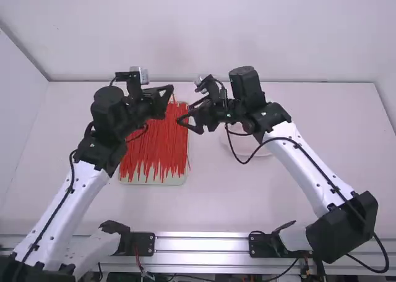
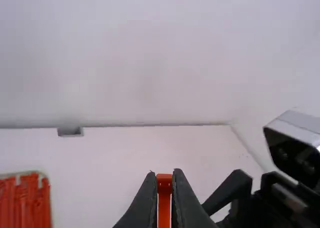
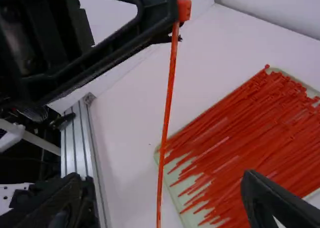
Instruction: Fasten the cable tie
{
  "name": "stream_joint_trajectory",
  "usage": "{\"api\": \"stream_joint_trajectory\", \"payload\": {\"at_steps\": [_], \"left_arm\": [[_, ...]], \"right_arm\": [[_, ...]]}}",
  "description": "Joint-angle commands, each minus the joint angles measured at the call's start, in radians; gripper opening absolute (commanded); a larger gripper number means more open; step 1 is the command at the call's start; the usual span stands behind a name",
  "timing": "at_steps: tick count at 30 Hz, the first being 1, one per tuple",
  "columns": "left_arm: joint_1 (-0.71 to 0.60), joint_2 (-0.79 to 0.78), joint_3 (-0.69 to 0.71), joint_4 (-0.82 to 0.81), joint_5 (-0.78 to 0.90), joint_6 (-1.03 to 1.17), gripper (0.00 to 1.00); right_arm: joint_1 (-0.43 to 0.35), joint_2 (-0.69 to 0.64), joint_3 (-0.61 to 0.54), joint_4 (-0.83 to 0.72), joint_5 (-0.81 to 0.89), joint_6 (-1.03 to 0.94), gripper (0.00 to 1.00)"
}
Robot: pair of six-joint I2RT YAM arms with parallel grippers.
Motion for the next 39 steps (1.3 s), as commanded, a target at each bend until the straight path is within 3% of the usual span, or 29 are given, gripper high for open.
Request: {"api": "stream_joint_trajectory", "payload": {"at_steps": [1, 5, 11, 16, 21, 23, 29, 36, 38, 39], "left_arm": [[-0.005, -0.004, -0.006, 0.018, -0.007, -0.078, 0.02], [0.0, -0.003, -0.006, 0.038, -0.005, -0.134, 0.02], [-0.001, -0.002, -0.006, 0.068, 0.001, -0.171, 0.02], [-0.001, -0.002, -0.006, 0.097, 0.03, -0.187, 0.02], [0.0, -0.002, -0.006, 0.106, 0.029, -0.193, 0.02], [-0.001, -0.001, -0.006, 0.107, 0.03, -0.197, 0.02], [-0.001, 0.026, -0.006, 0.147, 0.081, -0.197, 0.02], [0.002, 0.035, -0.005, 0.145, 0.074, -0.202, 0.28], [0.011, 0.026, 0.002, 0.145, 0.075, -0.162, 0.61], [0.019, 0.02, 0.008, 0.141, 0.083, -0.14, 0.88]], "right_arm": [[-0.001, 0.002, 0.029, 0.013, -0.019, 0.041, 0.76], [-0.001, 0.002, 0.029, 0.014, -0.019, 0.04, 0.56], [0.006, 0.002, 0.029, 0.016, -0.045, 0.04, 0.4], [0.006, 0.002, 0.029, 0.014, -0.045, 0.04, 0.39], [0.006, 0.002, 0.029, 0.012, -0.045, 0.04, 0.24], [0.006, 0.002, 0.029, 0.013, -0.045, 0.04, 0.02], [0.006, 0.002, 0.029, 0.012, -0.045, 0.04, 0.0], [-0.021, 0.002, 0.029, 0.008, -0.045, 0.039, 0.0], [-0.045, 0.001, 0.029, 0.003, -0.06, 0.038, 0.0], [-0.058, 0.0, 0.029, 0.001, -0.083, 0.027, 0.0]]}}
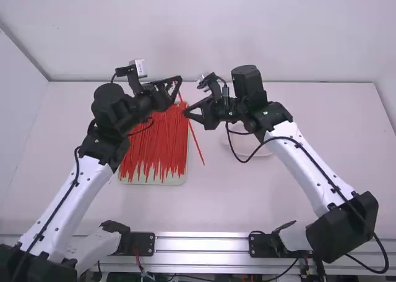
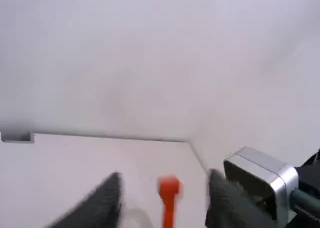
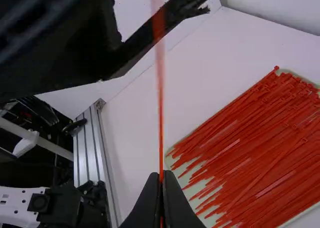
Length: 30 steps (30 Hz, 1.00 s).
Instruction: Fasten the cable tie
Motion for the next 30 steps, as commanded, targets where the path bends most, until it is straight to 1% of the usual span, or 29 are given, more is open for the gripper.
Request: {"api": "stream_joint_trajectory", "payload": {"at_steps": [1, 4, 6, 12, 14, 16, 19, 22, 26, 27, 30], "left_arm": [[0.022, -0.029, 0.019, -0.004, 0.035, 0.075, 0.99], [0.063, -0.032, 0.058, -0.018, 0.103, 0.158, 0.99], [0.109, -0.032, 0.092, -0.021, 0.189, 0.199, 0.99], [0.225, -0.002, 0.17, -0.015, 0.397, 0.232, 0.99], [0.243, 0.032, 0.217, -0.014, 0.481, 0.232, 0.99], [0.241, 0.05, 0.237, -0.011, 0.516, 0.243, 0.99], [0.22, 0.129, 0.328, -0.013, 0.639, 0.289, 0.99], [0.197, 0.182, 0.392, -0.025, 0.7, 0.313, 0.99], [0.145, 0.261, 0.483, -0.02, 0.785, 0.339, 0.99], [0.143, 0.264, 0.487, -0.018, 0.79, 0.34, 0.99], [0.108, 0.32, 0.543, 0.04, 0.864, 0.335, 0.99]], "right_arm": [[-0.043, -0.003, 0.029, -0.002, -0.071, -0.022, 0.0], [-0.094, -0.011, 0.029, -0.006, -0.153, -0.064, 0.0], [-0.137, -0.018, 0.029, -0.001, -0.201, -0.104, 0.0], [-0.216, -0.038, 0.029, 0.031, -0.3, -0.153, 0.0], [-0.245, -0.04, 0.029, 0.081, -0.364, -0.156, 0.0], [-0.254, -0.04, 0.029, 0.105, -0.381, -0.152, 0.0], [-0.277, -0.039, 0.029, 0.194, -0.43, -0.153, 0.0], [-0.283, -0.039, 0.028, 0.262, -0.441, -0.152, 0.0], [-0.266, -0.04, 0.028, 0.352, -0.44, -0.152, 0.0], [-0.264, -0.04, 0.028, 0.356, -0.44, -0.152, 0.0], [-0.248, -0.04, 0.028, 0.409, -0.44, -0.153, 0.0]]}}
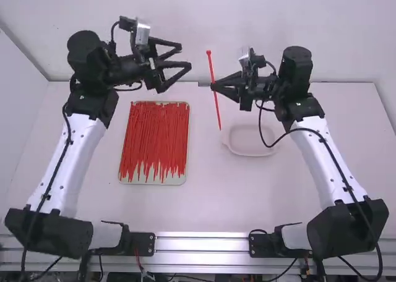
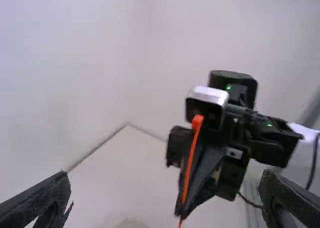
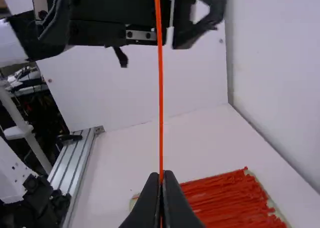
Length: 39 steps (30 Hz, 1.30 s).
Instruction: Fasten the cable tie
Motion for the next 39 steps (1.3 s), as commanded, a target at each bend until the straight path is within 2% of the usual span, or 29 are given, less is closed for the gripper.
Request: {"api": "stream_joint_trajectory", "payload": {"at_steps": [1, 7, 15, 20, 23, 29, 33, 39], "left_arm": [[-0.028, 0.028, 0.065, 0.033, 0.121, 0.015, 0.99], [-0.045, 0.073, 0.111, 0.102, 0.158, -0.008, 0.93], [-0.07, 0.079, 0.111, 0.233, 0.161, -0.079, 0.68], [-0.08, 0.079, 0.111, 0.24, 0.138, -0.092, 0.63], [-0.073, 0.079, 0.111, 0.237, 0.138, -0.096, 0.48], [-0.072, 0.079, 0.111, 0.234, 0.138, -0.103, 0.34], [-0.072, 0.079, 0.111, 0.235, 0.135, -0.109, 0.32], [-0.072, 0.078, 0.111, 0.253, 0.138, -0.119, 0.15]], "right_arm": [[0.016, -0.026, 0.028, 0.031, -0.02, -0.001, 0.0], [0.032, -0.026, 0.028, 0.13, -0.02, 0.01, 0.0], [0.049, -0.023, 0.028, 0.34, -0.013, 0.185, 0.0], [0.077, -0.023, 0.028, 0.343, 0.018, 0.209, 0.0], [0.082, -0.023, 0.027, 0.339, 0.015, 0.209, 0.0], [0.083, -0.023, 0.027, 0.339, 0.015, 0.209, 0.0], [0.073, -0.023, 0.027, 0.323, 0.014, 0.209, 0.0], [0.071, -0.023, 0.026, 0.286, 0.014, 0.203, 0.0]]}}
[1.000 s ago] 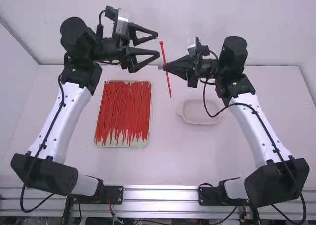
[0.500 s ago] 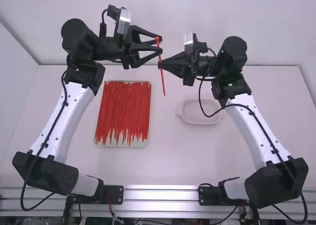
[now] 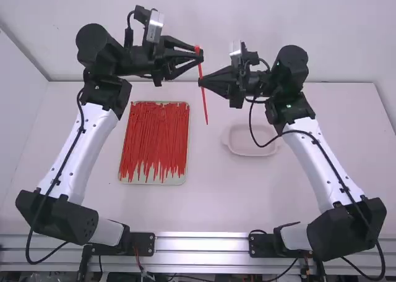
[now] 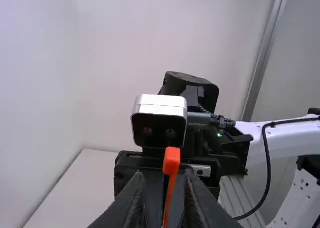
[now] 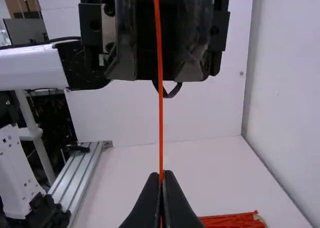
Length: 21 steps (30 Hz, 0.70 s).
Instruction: Fasten the cable tie
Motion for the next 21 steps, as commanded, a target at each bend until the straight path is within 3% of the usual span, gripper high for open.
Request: {"api": "stream_joint_trajectory", "payload": {"at_steps": [1, 3, 12, 14, 15, 16, 17, 21], "left_arm": [[-0.001, -0.001, 0.03, 0.008, -0.003, -0.008, 0.15], [-0.001, -0.001, 0.03, 0.01, -0.008, -0.026, 0.02], [-0.001, -0.001, 0.03, 0.01, -0.008, -0.032, 0.02], [-0.001, -0.001, 0.03, -0.005, -0.017, -0.033, 0.02], [0.005, -0.001, 0.03, -0.026, -0.036, -0.032, 0.02], [0.014, -0.001, 0.03, -0.039, -0.048, -0.032, 0.02], [0.029, -0.001, 0.03, -0.061, -0.06, -0.032, 0.02], [0.055, -0.001, 0.03, -0.083, -0.06, -0.032, 0.02]], "right_arm": [[-0.007, -0.021, 0.026, 0.002, -0.004, 0.003, 0.0], [-0.008, -0.021, 0.026, 0.003, -0.006, 0.003, 0.0], [0.003, -0.021, 0.026, 0.002, -0.007, 0.003, 0.0], [0.006, -0.021, 0.026, 0.002, -0.006, 0.011, 0.09], [0.004, -0.021, 0.026, 0.003, -0.002, 0.038, 0.23], [0.001, -0.021, 0.026, 0.003, 0.0, 0.059, 0.54], [-0.011, -0.021, 0.026, 0.003, -0.004, 0.097, 1.0], [-0.044, -0.021, 0.026, 0.002, -0.036, 0.18, 1.0]]}}
